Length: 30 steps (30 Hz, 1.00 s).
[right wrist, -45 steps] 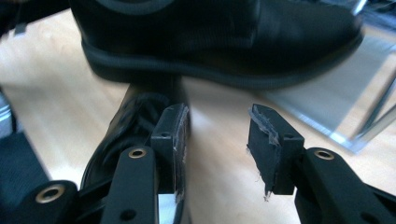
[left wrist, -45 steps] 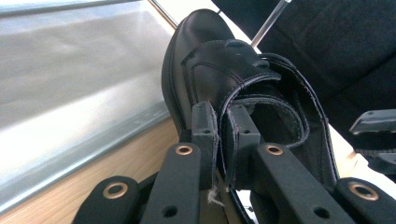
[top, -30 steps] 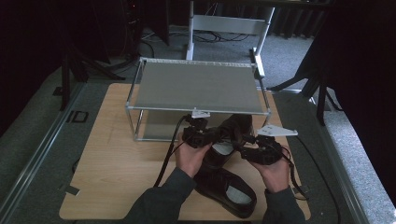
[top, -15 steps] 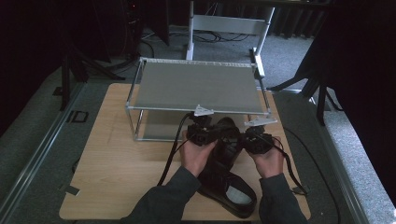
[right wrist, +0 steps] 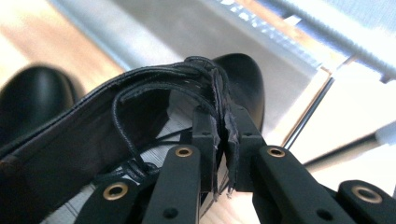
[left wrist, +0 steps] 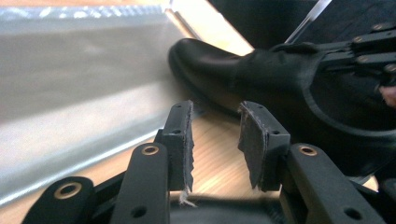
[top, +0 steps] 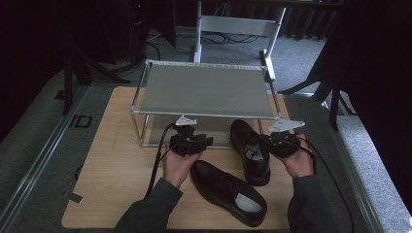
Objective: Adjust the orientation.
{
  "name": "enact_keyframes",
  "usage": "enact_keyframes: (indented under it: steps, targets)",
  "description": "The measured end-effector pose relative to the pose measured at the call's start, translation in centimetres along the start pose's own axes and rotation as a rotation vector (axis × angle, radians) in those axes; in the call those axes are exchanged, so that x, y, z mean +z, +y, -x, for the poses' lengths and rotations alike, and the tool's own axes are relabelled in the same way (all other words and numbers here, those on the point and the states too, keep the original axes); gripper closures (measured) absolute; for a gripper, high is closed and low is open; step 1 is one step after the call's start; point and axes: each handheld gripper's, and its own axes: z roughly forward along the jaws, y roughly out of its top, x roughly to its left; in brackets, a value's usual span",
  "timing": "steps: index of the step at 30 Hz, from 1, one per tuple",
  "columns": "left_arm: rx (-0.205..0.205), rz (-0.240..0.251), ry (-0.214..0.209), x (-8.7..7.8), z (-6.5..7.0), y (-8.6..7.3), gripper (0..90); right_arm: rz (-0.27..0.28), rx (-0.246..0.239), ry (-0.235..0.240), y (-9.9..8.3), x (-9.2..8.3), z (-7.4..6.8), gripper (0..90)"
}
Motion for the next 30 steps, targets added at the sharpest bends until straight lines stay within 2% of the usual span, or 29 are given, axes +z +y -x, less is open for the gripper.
enact_keyframes:
  steps: [1,5,6,8,10,12,14,16,17,18,20,23,26,28,30]
  targets:
    - [0.000,-0.002,-0.005,-0.1,-0.2,-0.3,63.7,0.001,-0.022,0.019,-0.5,0.0,0.2,83.5]
    - [0.007,-0.032,-0.008,-0.3,-0.7,-2.0,61.6,-0.006,-0.049,0.079,-2.6,0.5,0.8,83.4]
    - [0.022,-0.048,-0.012,-0.3,-0.6,-2.6,61.3,0.007,-0.042,0.097,-3.1,0.5,1.0,83.3]
    - [0.036,-0.069,-0.015,-0.3,-0.5,-3.7,60.5,0.021,-0.061,0.145,-4.3,0.4,1.2,82.9]
    - [0.046,-0.079,-0.030,-0.4,-0.4,-4.7,60.2,0.018,-0.076,0.171,-5.1,0.4,1.3,82.3]
    - [0.056,-0.094,-0.033,-0.6,-0.2,-5.9,59.7,0.004,-0.093,0.193,-5.9,0.4,1.1,81.2]
    - [0.069,-0.113,-0.043,-0.6,0.1,-7.4,59.7,-0.029,-0.077,0.205,-6.6,0.5,1.0,75.7]
    - [0.085,-0.130,-0.048,-0.6,0.6,-8.6,59.5,-0.018,-0.040,0.198,-6.9,0.5,0.8,68.7]
    - [0.085,-0.130,-0.048,-0.6,0.6,-8.6,59.4,-0.018,-0.040,0.198,-6.9,0.5,0.8,68.7]
    - [0.094,-0.132,-0.062,-0.7,1.0,-9.6,59.4,-0.021,-0.031,0.194,-7.0,0.6,0.6,64.0]
    - [0.106,-0.138,-0.078,-0.8,1.7,-10.7,59.0,-0.042,0.002,0.163,-7.2,1.2,0.2,56.0]
    - [0.144,-0.162,-0.109,-0.6,2.9,-12.2,59.0,-0.060,0.022,0.130,-7.2,2.1,-0.2,54.5]
    - [0.161,-0.183,-0.157,-0.2,4.0,-13.3,59.4,-0.059,0.030,0.095,-6.9,2.4,-0.5,62.7]
    - [0.196,-0.211,-0.191,0.4,4.9,-14.0,60.1,-0.055,-0.001,0.081,-6.9,2.2,-0.7,70.8]
    - [0.220,-0.227,-0.217,0.8,5.6,-14.3,61.5,-0.052,-0.009,0.082,-6.9,1.9,-0.6,76.0]
